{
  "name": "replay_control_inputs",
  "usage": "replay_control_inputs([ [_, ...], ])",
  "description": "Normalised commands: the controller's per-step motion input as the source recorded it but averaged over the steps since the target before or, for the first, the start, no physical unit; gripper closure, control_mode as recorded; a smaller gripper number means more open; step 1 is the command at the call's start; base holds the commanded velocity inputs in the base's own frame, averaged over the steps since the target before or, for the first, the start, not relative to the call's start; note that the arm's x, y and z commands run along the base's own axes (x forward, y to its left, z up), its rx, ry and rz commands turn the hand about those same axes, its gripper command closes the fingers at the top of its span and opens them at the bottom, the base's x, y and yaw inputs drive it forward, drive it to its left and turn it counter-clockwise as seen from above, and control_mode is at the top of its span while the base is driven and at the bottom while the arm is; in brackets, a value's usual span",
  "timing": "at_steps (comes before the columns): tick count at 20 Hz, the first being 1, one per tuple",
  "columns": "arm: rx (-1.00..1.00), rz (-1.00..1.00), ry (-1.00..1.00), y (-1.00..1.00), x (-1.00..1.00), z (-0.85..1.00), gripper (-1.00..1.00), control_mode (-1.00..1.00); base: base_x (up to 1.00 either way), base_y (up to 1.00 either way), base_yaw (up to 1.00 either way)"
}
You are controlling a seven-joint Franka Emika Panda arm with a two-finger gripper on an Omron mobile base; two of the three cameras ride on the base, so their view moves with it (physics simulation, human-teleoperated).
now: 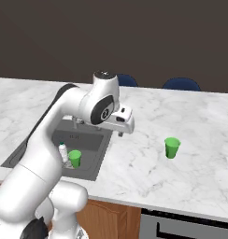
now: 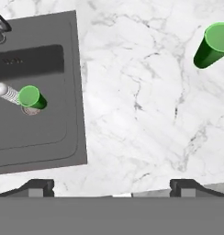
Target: Pick the cup and cup and place them in the sink. Then turn on the water.
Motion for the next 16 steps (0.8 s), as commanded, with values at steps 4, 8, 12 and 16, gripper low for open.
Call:
replay_control_inputs([
  [4,0.0,0.24,0.0,-0.47,0.05,0.0,-1.0,-1.0,0.0,0.0,0.0],
  [8,0.0,0.25,-0.09,-0.41,0.06,-0.08,-1.0,-1.0,0.0,0.0,0.0],
  [12,0.0,0.21,-0.14,-0.3,0.07,-0.09,-1.0,-1.0,0.0,0.0,0.0],
  [16,0.01,0.07,-0.02,-0.07,0.06,0.0,-1.0,-1.0,0.0,0.0,0.0],
])
